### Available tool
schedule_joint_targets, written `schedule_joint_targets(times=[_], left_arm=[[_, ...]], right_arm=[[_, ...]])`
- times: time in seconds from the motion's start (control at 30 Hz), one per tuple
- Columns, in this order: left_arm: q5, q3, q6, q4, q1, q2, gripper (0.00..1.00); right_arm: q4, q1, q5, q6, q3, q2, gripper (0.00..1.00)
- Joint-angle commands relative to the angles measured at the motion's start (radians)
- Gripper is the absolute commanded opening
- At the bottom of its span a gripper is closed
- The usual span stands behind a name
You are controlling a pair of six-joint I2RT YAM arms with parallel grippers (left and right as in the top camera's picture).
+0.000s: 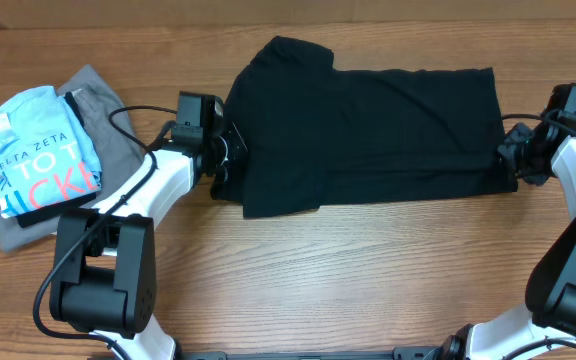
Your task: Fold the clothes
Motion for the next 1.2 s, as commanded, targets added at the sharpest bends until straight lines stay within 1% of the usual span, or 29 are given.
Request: schedule_joint_targets(times=[0.0,0.07,0.13,0.17,0.2,0.3,0.43,0.57,0.63,0.73,0.77,0.8,0.87,0.93,1.07,1.17], left_arm=[[0.165,0.000,0.103,-0.046,0.005,0.013,0.17],[0.200,0.000,0.149,-0.093,0.004,0.013,0.19],[0.192,0.000,0.192,-0.150,-0.001,0.013,0.23],[0.179,0.000,0.215,-0.180,-0.006,0.013,0.24],[0.146,0.000,0.241,-0.219,-0.016,0.013,0.28],[0.066,0.000,0.265,-0.268,-0.043,0.013,0.29],[0.033,0.000,0.264,-0.263,-0.069,0.013,0.31],[-0.038,0.000,0.260,-0.261,-0.080,0.013,0.31],[-0.066,0.000,0.259,-0.259,-0.080,0.013,0.33],[-0.077,0.000,0.260,-0.239,-0.079,0.013,0.32],[-0.076,0.000,0.260,-0.228,-0.079,0.013,0.29],[-0.071,0.000,0.259,-0.213,-0.079,0.013,0.24],[-0.052,0.000,0.257,-0.185,-0.079,0.013,0.04],[-0.002,0.002,0.256,-0.159,-0.079,0.013,0.04],[0.202,0.014,0.265,-0.100,-0.074,0.013,0.04],[0.328,0.042,0.261,-0.068,-0.050,0.012,0.04]], right_arm=[[-0.061,-0.003,0.111,-0.002,-0.003,-0.004,0.49],[-0.077,-0.003,0.114,-0.003,-0.015,-0.004,0.51],[-0.090,-0.003,0.111,-0.002,-0.037,-0.004,0.51],[-0.089,-0.003,0.103,-0.002,-0.047,-0.004,0.51],[-0.088,-0.003,0.086,-0.003,-0.064,-0.004,0.50],[-0.077,-0.003,0.079,-0.002,-0.104,-0.004,0.51],[-0.066,-0.002,0.079,-0.003,-0.142,-0.004,0.51],[-0.067,-0.002,0.068,-0.003,-0.150,-0.004,0.51],[-0.066,-0.002,0.069,-0.003,-0.150,-0.004,0.51],[-0.063,-0.002,0.068,-0.003,-0.150,-0.004,0.51],[-0.062,-0.002,0.068,-0.003,-0.150,-0.004,0.51],[-0.061,-0.002,0.068,-0.003,-0.150,-0.004,0.51],[-0.060,-0.002,0.068,-0.002,-0.150,-0.004,0.51],[-0.060,-0.002,0.068,-0.003,-0.150,-0.004,0.51],[-0.059,-0.002,0.069,-0.003,-0.150,-0.004,0.51],[-0.059,-0.002,0.069,-0.003,-0.150,-0.004,0.52]])
